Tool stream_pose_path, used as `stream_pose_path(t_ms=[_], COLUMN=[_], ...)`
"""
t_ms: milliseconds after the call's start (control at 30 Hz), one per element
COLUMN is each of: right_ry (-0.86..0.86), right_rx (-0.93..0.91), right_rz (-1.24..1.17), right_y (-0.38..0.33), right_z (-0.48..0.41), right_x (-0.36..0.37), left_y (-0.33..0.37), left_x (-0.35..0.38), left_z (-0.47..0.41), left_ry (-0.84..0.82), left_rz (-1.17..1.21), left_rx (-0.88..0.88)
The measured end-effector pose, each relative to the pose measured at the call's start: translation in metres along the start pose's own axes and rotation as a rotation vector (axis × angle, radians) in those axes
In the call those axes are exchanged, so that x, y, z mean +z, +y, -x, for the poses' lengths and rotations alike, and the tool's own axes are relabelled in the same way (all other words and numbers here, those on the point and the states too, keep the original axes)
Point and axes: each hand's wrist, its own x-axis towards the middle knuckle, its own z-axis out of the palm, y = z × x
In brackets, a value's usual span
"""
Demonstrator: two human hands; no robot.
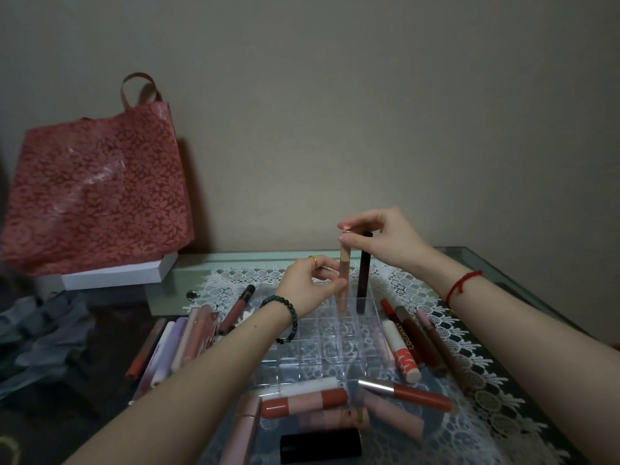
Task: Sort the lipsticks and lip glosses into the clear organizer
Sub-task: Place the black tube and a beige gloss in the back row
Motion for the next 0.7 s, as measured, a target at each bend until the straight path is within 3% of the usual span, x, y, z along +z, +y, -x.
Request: stream_pose_path(t_ms=[167,400,700], right_ry=[-0.016,0.107,0.101], right_rx=[-0.019,-0.031,0.064], right_rz=[-0.009,-0.01,0.074], right_y=[-0.007,-0.011,0.021], right_z=[0.003,0.013,0.051], right_x=[-0.003,-0.026,-0.06], left_y=[0.001,0.002,0.009], left_x=[-0.002,-0.011,-0.018], left_z=[0.001,0.009,0.034], left_ry=[0.001,0.075,0.11], left_rz=[0.008,0.024,0.01], left_rx=[0.022,0.075,0.133])
